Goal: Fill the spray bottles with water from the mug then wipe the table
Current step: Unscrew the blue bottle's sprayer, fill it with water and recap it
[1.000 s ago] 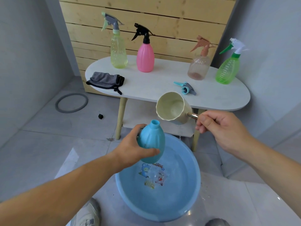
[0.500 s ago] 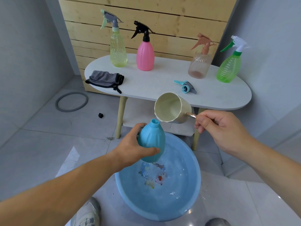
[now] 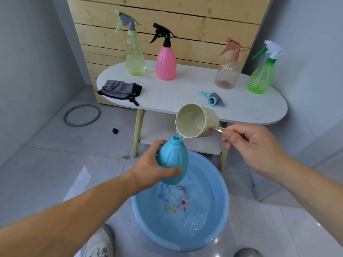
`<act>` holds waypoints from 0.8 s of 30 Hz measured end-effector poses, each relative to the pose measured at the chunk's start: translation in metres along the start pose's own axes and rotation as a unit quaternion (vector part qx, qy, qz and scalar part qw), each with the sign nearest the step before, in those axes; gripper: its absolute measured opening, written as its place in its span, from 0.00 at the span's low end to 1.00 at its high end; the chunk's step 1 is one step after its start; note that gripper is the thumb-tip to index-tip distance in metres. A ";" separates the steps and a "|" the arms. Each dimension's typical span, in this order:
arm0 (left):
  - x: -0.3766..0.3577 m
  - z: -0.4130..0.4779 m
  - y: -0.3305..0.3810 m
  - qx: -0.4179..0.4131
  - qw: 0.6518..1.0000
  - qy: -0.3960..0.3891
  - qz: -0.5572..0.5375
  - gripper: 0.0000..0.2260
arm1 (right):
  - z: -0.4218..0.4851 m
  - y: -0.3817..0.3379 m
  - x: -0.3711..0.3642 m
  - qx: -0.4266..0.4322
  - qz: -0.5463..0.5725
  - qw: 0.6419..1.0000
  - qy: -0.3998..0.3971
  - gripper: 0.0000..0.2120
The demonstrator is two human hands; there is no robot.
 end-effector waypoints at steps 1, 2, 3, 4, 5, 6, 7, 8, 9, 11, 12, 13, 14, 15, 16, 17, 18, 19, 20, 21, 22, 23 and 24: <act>0.000 0.000 0.000 0.001 1.000 0.001 -0.002 0.34 | 0.000 0.000 0.000 -0.001 0.001 1.000 0.001 0.14; 0.000 0.001 0.000 0.002 1.000 0.002 -0.004 0.35 | 0.000 -0.001 0.000 -0.002 0.002 1.000 0.001 0.14; 0.000 0.001 0.000 0.003 1.000 0.002 -0.004 0.35 | 0.000 -0.001 0.000 -0.004 0.002 1.000 0.001 0.14; 0.000 0.000 0.000 0.003 1.000 0.002 -0.004 0.35 | 0.001 -0.001 0.000 -0.005 0.001 1.000 0.000 0.14; 0.000 0.000 0.000 0.003 1.000 0.001 -0.004 0.35 | 0.001 -0.001 0.000 -0.005 0.000 1.000 0.000 0.14; 0.000 0.000 0.000 0.004 1.000 0.001 -0.004 0.35 | 0.001 -0.002 0.001 -0.004 -0.001 1.000 -0.001 0.14; 0.000 0.000 -0.001 0.006 1.000 0.001 -0.004 0.35 | 0.001 -0.003 0.001 -0.003 -0.003 1.000 -0.001 0.14; 0.000 0.000 -0.001 0.008 1.000 0.001 -0.004 0.35 | 0.001 -0.003 0.001 -0.003 -0.005 1.000 0.000 0.14; 0.000 0.000 -0.001 0.009 1.000 0.001 -0.005 0.35 | 0.001 -0.003 0.002 -0.003 -0.006 1.000 0.000 0.14; 0.000 0.000 0.000 0.010 1.000 0.000 -0.004 0.35 | 0.001 -0.004 0.002 -0.004 -0.008 1.000 0.001 0.13; 0.000 0.000 0.000 0.009 1.000 -0.001 -0.004 0.34 | 0.001 -0.004 0.002 -0.005 -0.008 1.000 0.001 0.13; 0.000 -0.001 0.000 0.009 1.000 -0.001 -0.006 0.34 | 0.001 -0.005 0.002 -0.005 -0.008 1.000 0.001 0.13; -0.001 -0.001 0.000 0.009 1.000 -0.001 -0.008 0.34 | 0.001 -0.004 0.002 -0.005 -0.007 1.000 0.000 0.14; -0.001 -0.001 0.000 0.009 1.000 -0.001 -0.009 0.34 | 0.001 -0.005 0.002 -0.004 -0.006 1.000 -0.001 0.14; -0.001 -0.001 0.000 0.010 1.000 0.000 -0.009 0.34 | 0.000 -0.005 0.002 -0.003 -0.006 1.000 -0.002 0.14; -0.001 -0.001 -0.001 0.010 1.000 0.001 -0.008 0.34 | 0.000 -0.005 0.002 -0.002 -0.006 1.000 -0.002 0.14; -0.001 -0.001 -0.001 0.010 1.000 0.001 -0.007 0.34 | 0.000 -0.005 0.002 -0.001 -0.005 1.000 -0.002 0.14; -0.001 -0.001 -0.001 0.010 1.000 0.001 -0.006 0.35 | 0.000 -0.005 0.002 -0.002 -0.005 1.000 -0.001 0.13; -0.001 -0.001 -0.001 0.010 1.000 0.000 -0.007 0.34 | 0.000 -0.005 0.002 -0.003 -0.004 1.000 0.000 0.13; -0.001 0.000 -0.001 0.010 1.000 0.000 -0.010 0.34 | 0.000 -0.006 0.002 -0.003 -0.002 1.000 0.001 0.13; -0.001 0.000 -0.001 0.010 1.000 0.000 -0.013 0.34 | 0.000 -0.006 0.002 -0.003 -0.001 1.000 0.001 0.12; -0.001 0.000 -0.001 0.010 1.000 0.000 -0.015 0.34 | 0.001 -0.007 0.002 -0.003 0.001 1.000 0.000 0.12; 0.000 0.000 -0.001 0.010 1.000 0.001 -0.015 0.34 | 0.001 -0.007 0.002 -0.004 0.002 1.000 0.000 0.12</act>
Point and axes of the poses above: each hand's wrist, its own z-axis towards the middle knuckle, its own x-axis out of the back of the hand, y = z × x, the point moved 7 cm from there along z, towards the middle knuckle, and after that the axes turned 2 degrees about y, right-handed, at the moved point
